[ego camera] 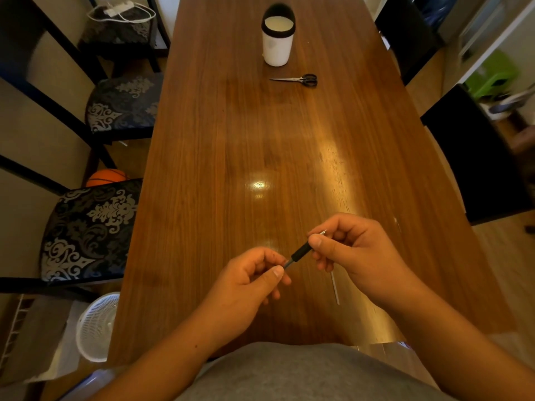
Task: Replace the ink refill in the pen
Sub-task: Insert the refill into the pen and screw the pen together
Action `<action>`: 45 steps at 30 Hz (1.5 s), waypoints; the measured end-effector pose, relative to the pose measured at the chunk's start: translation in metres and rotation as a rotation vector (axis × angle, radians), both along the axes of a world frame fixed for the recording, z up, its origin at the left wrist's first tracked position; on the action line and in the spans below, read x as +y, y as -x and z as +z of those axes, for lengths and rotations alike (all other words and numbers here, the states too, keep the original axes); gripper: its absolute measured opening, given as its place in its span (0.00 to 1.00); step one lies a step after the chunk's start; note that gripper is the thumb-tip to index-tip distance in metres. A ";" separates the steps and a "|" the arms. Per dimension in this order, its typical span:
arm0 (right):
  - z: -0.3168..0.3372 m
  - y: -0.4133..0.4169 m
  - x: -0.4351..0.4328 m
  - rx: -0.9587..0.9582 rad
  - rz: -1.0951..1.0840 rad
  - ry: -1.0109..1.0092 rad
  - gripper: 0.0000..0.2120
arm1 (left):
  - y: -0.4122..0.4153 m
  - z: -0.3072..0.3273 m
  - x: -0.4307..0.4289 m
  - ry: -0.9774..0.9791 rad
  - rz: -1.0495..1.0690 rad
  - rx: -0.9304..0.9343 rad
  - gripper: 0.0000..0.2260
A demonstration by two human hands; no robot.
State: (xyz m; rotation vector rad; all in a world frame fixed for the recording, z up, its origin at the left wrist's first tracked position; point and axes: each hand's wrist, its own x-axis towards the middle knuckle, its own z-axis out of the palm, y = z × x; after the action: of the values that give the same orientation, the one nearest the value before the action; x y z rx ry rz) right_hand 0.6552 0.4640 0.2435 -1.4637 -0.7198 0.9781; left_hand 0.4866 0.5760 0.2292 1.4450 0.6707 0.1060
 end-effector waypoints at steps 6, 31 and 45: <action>0.001 0.006 -0.001 0.050 -0.047 -0.003 0.11 | 0.003 -0.003 0.000 0.029 -0.020 0.004 0.07; -0.091 -0.049 -0.068 -0.047 -0.303 0.412 0.09 | -0.015 -0.061 -0.018 -0.161 0.003 0.150 0.08; -0.194 -0.071 -0.124 -0.685 -0.149 0.846 0.12 | -0.011 -0.108 -0.033 0.009 0.065 0.429 0.02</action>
State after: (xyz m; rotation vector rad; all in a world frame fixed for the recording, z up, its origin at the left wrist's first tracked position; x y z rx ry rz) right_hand 0.7261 0.3405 0.0495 -2.6264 -0.6788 0.6683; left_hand 0.4978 0.5425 0.1210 1.4493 1.0660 -0.1613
